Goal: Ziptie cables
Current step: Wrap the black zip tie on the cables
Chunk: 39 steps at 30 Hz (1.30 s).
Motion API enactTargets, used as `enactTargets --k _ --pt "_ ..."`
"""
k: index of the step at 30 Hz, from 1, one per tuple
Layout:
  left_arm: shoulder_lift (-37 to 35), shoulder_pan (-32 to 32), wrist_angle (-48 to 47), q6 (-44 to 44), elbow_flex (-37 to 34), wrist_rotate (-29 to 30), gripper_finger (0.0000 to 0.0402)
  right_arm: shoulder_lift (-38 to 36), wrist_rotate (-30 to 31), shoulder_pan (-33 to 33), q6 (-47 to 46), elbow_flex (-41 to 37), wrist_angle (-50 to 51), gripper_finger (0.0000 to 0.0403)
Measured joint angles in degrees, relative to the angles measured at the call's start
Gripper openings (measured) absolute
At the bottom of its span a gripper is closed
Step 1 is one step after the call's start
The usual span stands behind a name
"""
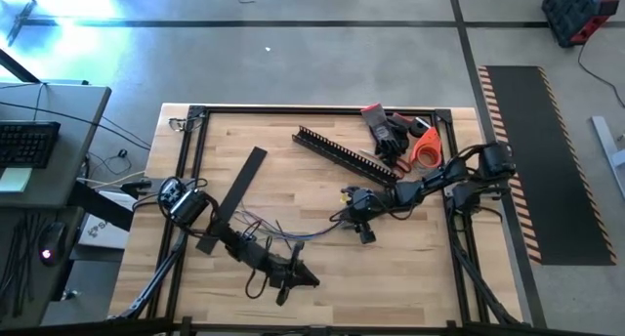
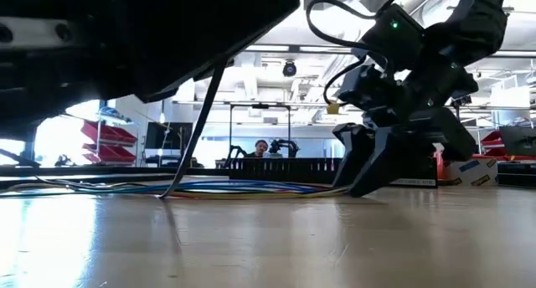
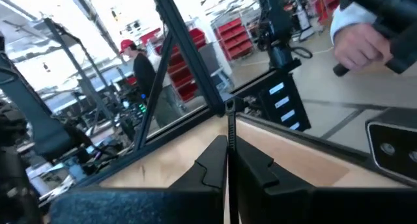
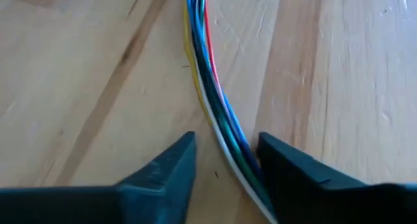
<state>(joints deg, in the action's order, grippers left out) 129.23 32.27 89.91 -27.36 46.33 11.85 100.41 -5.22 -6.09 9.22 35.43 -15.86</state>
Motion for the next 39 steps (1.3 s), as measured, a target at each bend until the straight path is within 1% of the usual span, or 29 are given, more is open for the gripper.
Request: enactTargets --k 2,5,6,7,9,13,17,20,23,25,29,31,32,34,36,38,39 --pt "0.0 -0.76 -0.04 0.89 0.5 -2.55 0.0 1.33 -0.08 -0.23 -0.4 -0.04 -2.84 0.01" --pt "-0.11 -1.92 0.03 2.47 1.19 -5.98 0.0 3.22 0.28 -0.73 -1.4 -0.15 -8.28 0.003" --pt "-0.11 -2.27 0.01 2.79 1.39 -6.76 0.0 3.52 0.32 -0.74 -2.38 -0.19 -10.3 0.0016" --pt "-0.11 -2.66 -0.05 2.85 1.58 -7.31 0.0 3.9 0.55 -0.72 -3.87 -0.21 -12.2 0.0011" --pt "-0.11 -3.28 -0.07 3.1 1.78 -8.19 0.0 4.19 3.2 -0.7 -7.15 -0.28 -16.6 0.001" --pt "-0.13 -4.2 -0.13 3.14 1.76 -9.17 0.0 3.36 8.88 -0.59 -8.62 0.15 -25.14 0.0003" --pt "-0.13 -4.19 -0.58 3.16 1.76 -9.24 0.0 3.27 10.38 -0.18 -10.71 1.72 -26.33 0.0002" --pt "-0.13 -4.19 -1.11 3.16 1.76 -9.22 0.0 3.07 11.86 -0.17 -10.91 2.6 -24.72 0.0002" --pt "-0.13 -4.17 -0.99 3.16 1.76 -8.07 0.0 3.1 12.53 -0.17 -10.76 2.76 -21.16 0.0013" --pt "-0.13 -4.17 -0.36 3.16 1.76 -6.78 0.0 2.89 12.62 0.07 -10.36 2.87 -19.5 0.0033" --pt "-0.13 -4.17 -0.04 4.71 1.91 -3.58 0.0 0.22 12.49 0.87 -10.3 2.86 -14.22 0.0098" --pt "-0.15 -4.14 0.04 6.68 2.15 -3.17 0.0 -2.41 9.55 0.97 -8.3 2.87 -11.74 0.0134" --pt "-0.17 -4.01 0.04 7.75 2.14 -3.19 0.0 -3.88 6.53 0.56 -6.53 2.85 -10.14 0.015" --pt "-0.17 -3.46 0.01 9.13 2.13 -3.31 0.0 -6.16 0.52 -1.5 -4.31 2.87 -9.65 0.0175" --pt "-0.17 -2.5 0.04 9.26 2.13 -3.13 0.0 -7.38 -2.92 -4.77 -2.61 2.87 -9.96 0.019" --pt "-0.17 -1.63 0.01 9.23 2.13 -1.85 0.0 -7.38 -2.38 -9.05 -1.47 2.87 -11.5 0.0195" --pt "-0.17 -1.22 0.0 9.23 2.13 -1.14 0.0 -7.02 -0.39 -11.41 -1.38 2.86 -12.9 0.0195"
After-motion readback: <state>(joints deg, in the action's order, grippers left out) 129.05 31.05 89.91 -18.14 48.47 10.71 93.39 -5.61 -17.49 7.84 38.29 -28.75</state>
